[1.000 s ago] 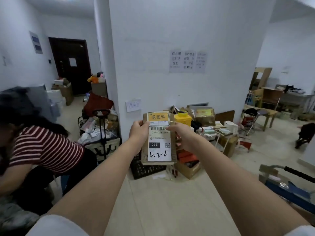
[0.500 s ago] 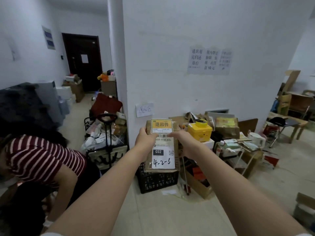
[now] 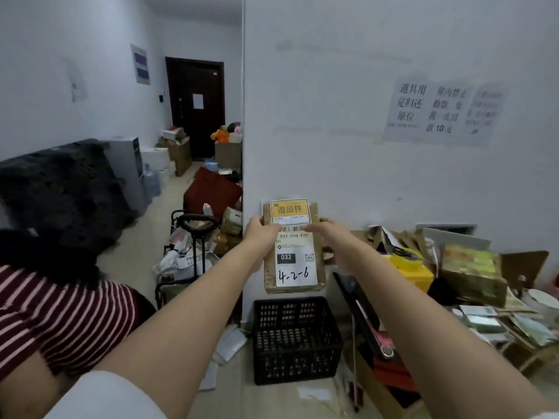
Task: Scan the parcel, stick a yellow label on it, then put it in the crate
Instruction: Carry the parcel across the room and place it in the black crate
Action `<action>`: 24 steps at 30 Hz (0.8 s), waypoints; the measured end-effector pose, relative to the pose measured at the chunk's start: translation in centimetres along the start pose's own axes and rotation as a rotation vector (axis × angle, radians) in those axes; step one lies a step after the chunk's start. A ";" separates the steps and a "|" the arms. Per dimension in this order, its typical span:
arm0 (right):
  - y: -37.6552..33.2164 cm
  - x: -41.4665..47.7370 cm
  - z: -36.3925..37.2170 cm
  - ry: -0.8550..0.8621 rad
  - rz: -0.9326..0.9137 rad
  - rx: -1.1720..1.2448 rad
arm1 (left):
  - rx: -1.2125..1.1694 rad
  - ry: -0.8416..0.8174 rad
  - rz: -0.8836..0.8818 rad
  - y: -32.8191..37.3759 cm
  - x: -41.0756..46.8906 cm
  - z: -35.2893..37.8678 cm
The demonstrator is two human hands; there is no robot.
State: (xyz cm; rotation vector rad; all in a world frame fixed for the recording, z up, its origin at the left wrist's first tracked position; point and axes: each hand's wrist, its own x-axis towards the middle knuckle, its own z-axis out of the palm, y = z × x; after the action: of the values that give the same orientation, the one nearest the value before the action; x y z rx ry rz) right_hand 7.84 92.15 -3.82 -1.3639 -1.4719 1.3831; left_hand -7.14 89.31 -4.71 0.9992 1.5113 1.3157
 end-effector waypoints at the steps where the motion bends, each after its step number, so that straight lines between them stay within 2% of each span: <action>1: 0.1 1.5 -0.3 -0.014 0.009 0.002 | -0.007 0.003 -0.009 0.1 1.3 0.3; 9: 1.3 13.6 -2.1 -0.047 0.058 0.044 | -0.026 -0.003 -0.080 -0.3 12.6 2.6; 17: 0.5 28.8 -1.2 0.042 0.106 0.068 | -0.049 -0.076 -0.119 -0.4 27.2 3.7; 24: -3.0 42.1 1.4 0.131 0.077 0.145 | -0.100 -0.055 -0.098 2.0 41.8 2.4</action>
State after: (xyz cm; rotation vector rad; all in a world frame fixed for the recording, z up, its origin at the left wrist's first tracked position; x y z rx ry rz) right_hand -2.98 132.75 -8.33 -1.4025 -1.2218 1.3925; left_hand -17.16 129.91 -7.27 0.8802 1.4210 1.2711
